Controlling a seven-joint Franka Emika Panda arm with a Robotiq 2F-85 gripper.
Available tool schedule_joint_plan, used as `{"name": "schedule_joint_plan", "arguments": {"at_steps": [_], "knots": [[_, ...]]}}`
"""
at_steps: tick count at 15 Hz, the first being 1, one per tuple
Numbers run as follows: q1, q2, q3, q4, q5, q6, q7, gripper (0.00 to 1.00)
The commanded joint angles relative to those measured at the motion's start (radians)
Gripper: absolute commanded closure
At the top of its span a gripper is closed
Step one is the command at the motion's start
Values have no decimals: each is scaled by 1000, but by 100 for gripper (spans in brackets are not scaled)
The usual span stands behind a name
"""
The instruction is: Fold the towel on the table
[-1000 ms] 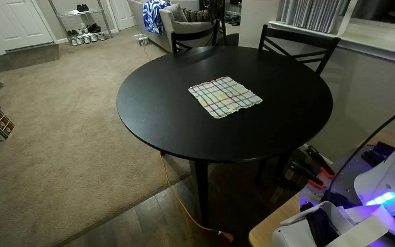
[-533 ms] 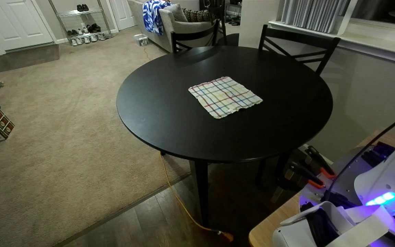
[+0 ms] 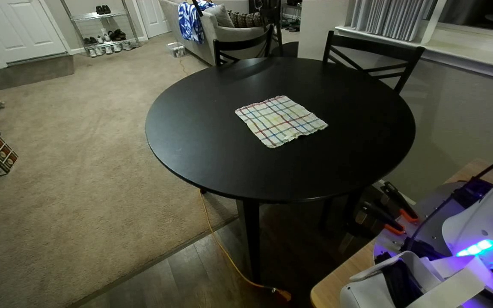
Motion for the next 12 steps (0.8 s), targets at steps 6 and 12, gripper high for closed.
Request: {"name": "schedule_joint_plan", "arguments": {"at_steps": [6, 12], "knots": [[6, -10, 0, -14, -5, 13, 3, 0], [-66, 135, -1, 13, 95, 103, -47, 0]]}}
